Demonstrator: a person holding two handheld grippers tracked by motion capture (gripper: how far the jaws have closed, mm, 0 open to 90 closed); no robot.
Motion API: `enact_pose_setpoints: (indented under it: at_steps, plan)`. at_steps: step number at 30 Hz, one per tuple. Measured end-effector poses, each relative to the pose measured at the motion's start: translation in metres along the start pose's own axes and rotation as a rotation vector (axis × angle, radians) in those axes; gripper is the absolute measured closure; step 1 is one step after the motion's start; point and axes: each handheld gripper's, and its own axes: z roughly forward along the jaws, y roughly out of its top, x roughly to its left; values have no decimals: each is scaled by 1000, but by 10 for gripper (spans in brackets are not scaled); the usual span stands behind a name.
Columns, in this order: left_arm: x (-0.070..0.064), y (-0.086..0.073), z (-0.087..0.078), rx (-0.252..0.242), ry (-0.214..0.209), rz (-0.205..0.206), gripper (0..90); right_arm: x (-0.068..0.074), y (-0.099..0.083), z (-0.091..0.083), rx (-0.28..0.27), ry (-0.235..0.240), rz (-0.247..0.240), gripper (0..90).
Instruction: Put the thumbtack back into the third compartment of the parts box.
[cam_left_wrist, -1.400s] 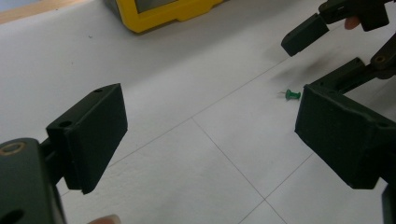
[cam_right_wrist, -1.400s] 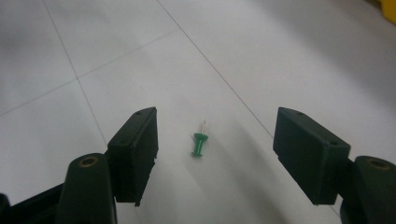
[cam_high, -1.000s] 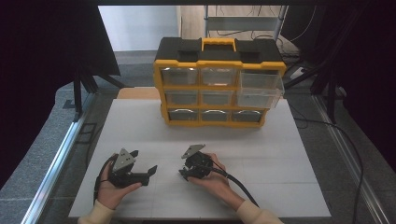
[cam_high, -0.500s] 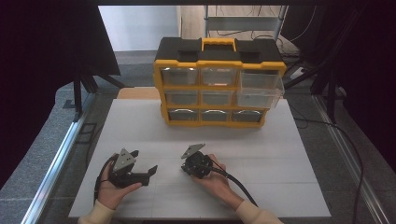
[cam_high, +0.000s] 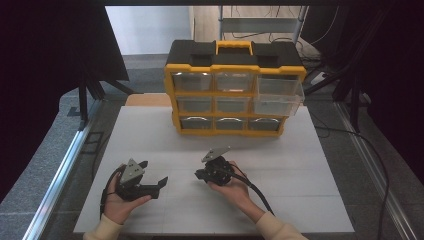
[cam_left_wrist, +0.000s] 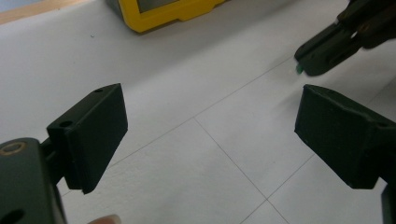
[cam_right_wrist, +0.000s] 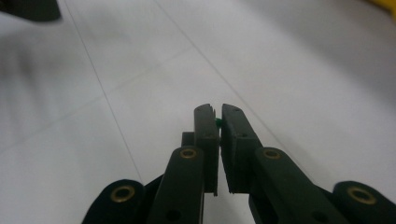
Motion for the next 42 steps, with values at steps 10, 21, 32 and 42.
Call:
enact_pose_setpoints:
  at_steps: [10, 21, 32, 42]
  plan:
    - [0, 0, 0, 0, 2, 2, 97, -4, 12, -32, -96, 16, 23, 851]
    - [0, 0, 0, -5, 3, 0, 98, -2, 26, -68, -198, -1, 15, 851]
    - [0, 0, 0, -7, 4, -1, 98, -1, 33, -88, -258, -15, 4, 851]
    - [0, 0, 0, -9, 5, -3, 98, -2, 39, -108, -315, -34, 0, 851]
